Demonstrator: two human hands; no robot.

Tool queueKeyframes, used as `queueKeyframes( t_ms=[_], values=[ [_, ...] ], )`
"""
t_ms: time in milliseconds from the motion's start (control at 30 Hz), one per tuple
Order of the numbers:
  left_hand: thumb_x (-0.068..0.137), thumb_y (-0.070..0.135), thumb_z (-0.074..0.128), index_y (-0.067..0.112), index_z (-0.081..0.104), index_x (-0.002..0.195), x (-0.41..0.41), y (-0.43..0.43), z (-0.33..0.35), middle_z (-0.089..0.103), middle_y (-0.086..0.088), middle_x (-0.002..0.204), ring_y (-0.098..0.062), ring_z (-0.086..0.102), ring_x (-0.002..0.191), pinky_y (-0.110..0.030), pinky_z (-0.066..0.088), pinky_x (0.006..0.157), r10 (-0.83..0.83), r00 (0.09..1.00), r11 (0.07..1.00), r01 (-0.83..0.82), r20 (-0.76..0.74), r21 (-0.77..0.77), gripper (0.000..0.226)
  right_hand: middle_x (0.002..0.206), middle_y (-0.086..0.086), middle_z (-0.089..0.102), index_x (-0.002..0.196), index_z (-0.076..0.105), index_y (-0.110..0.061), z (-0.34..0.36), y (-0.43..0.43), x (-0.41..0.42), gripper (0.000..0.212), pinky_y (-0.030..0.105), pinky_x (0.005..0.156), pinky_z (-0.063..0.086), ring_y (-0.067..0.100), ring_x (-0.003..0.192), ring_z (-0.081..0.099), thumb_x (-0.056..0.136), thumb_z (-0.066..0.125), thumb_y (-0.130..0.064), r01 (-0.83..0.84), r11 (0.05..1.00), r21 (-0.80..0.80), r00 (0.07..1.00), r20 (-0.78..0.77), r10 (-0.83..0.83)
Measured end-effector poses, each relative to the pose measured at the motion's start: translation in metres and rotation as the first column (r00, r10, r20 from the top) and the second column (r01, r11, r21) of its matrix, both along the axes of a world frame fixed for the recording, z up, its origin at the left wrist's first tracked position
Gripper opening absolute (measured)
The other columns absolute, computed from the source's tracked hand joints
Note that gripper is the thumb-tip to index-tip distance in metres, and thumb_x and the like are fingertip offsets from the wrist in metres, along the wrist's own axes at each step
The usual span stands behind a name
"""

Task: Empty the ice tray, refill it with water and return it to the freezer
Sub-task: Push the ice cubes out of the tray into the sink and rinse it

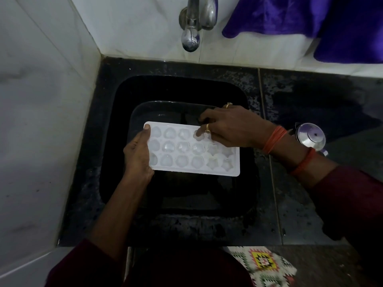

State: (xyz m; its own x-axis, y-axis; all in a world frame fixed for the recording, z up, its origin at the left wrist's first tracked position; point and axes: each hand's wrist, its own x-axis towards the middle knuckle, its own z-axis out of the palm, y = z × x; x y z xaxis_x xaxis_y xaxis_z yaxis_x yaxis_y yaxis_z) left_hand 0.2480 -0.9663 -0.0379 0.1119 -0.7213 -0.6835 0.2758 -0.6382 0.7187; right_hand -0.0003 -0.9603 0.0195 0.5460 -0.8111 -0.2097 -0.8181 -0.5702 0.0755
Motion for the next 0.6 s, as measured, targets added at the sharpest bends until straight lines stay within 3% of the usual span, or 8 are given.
queueKeyframes(
  t_ms=[167, 267, 400, 600],
  values=[
    [0.094, 0.041, 0.071, 0.012, 0.076, 0.106, -0.003, 0.002, -0.001, 0.079, -0.011, 0.104, -0.033, 0.077, 0.093, -0.053, 0.063, 0.078, -0.003, 1.0, 1.0, 0.003, -0.002, 0.013, 0.032, 0.113, 0.003, 0.067, 0.119, 0.069, -0.02, -0.004, 0.001, 0.003, 0.044, 0.038, 0.071, 0.053, 0.026, 0.089, 0.069, 0.093, 0.037, -0.03, -0.009, 0.999, 0.045, 0.999, 0.047, 0.007],
    [0.094, 0.041, 0.071, 0.013, 0.076, 0.106, -0.004, 0.002, 0.0, 0.079, -0.011, 0.104, -0.032, 0.077, 0.091, -0.051, 0.064, 0.075, -0.004, 1.0, 1.0, 0.004, 0.01, 0.014, 0.032, 0.124, 0.002, 0.063, 0.127, 0.065, -0.018, 0.002, -0.001, 0.006, 0.035, 0.037, 0.078, 0.051, 0.025, 0.102, 0.066, 0.098, 0.047, -0.026, 0.013, 0.993, 0.12, 1.0, 0.015, -0.015],
    [0.094, 0.041, 0.07, 0.01, 0.075, 0.111, -0.004, 0.002, 0.0, 0.078, -0.012, 0.106, -0.033, 0.077, 0.093, -0.049, 0.064, 0.074, -0.003, 1.0, 1.0, 0.003, 0.025, 0.011, 0.036, 0.115, 0.009, 0.07, 0.126, 0.069, -0.016, 0.005, -0.006, 0.002, 0.031, 0.041, 0.078, 0.053, 0.03, 0.102, 0.068, 0.097, 0.057, -0.019, 0.028, 0.979, 0.203, 0.991, 0.119, -0.053],
    [0.094, 0.04, 0.07, 0.011, 0.075, 0.106, -0.005, 0.0, 0.002, 0.078, -0.012, 0.105, -0.033, 0.077, 0.092, -0.044, 0.064, 0.067, 0.004, 1.0, 1.0, -0.004, 0.021, 0.008, 0.032, 0.124, 0.001, 0.068, 0.129, 0.066, -0.023, 0.005, -0.004, 0.003, 0.032, 0.034, 0.074, 0.047, 0.025, 0.106, 0.067, 0.1, 0.053, -0.022, 0.043, 0.988, 0.151, 0.997, 0.061, -0.053]
  ],
)
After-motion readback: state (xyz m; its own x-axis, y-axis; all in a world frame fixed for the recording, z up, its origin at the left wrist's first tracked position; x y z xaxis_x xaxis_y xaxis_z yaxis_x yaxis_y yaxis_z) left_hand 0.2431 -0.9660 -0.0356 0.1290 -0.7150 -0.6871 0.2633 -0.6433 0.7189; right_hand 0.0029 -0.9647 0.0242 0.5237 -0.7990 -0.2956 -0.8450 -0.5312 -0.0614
